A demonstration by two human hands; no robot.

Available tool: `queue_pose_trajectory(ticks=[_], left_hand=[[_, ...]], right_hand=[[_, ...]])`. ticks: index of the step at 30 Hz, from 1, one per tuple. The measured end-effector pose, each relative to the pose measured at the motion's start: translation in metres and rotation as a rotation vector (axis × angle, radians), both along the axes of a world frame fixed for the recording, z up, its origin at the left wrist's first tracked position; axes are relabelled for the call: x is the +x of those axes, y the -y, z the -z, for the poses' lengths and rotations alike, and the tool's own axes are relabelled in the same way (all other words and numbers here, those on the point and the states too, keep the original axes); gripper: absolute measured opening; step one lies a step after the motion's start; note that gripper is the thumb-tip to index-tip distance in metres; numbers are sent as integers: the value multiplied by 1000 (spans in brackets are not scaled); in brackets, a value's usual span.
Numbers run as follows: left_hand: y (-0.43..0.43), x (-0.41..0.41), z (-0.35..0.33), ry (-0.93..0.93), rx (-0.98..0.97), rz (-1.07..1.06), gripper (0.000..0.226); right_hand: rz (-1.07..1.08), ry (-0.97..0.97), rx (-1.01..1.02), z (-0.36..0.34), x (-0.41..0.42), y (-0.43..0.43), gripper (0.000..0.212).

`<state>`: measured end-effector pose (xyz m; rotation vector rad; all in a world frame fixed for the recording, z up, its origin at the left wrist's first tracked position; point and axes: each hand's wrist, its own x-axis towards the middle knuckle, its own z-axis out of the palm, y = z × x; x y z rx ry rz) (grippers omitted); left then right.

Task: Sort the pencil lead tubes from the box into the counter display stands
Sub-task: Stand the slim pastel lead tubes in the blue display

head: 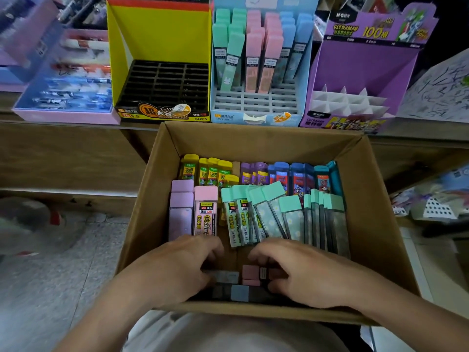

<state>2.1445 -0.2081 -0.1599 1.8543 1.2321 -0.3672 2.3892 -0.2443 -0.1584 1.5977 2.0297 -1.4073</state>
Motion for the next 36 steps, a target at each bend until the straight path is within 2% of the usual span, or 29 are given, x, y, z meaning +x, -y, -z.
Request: queue_pose_trajectory(ticks=[6,15,22,29,36], left_hand=[[-2,2,0,-60,-41,42,36],[-4,5,0,-32,-106,63,38],[-4,8,-5,-25,-131,76,40],[-5,9,-6,-18,-140,96,37],[-4,7,0,24,-102,106,28]], right_hand=[[49,6,-48,3,0,-1,65],[82,6,-39,8,1,1,46],[89,-12,-91,8,-1,-2,57],[77,-7,-79,4,-1,-2,57],[98,-32,-145,5,-3,-2,45]])
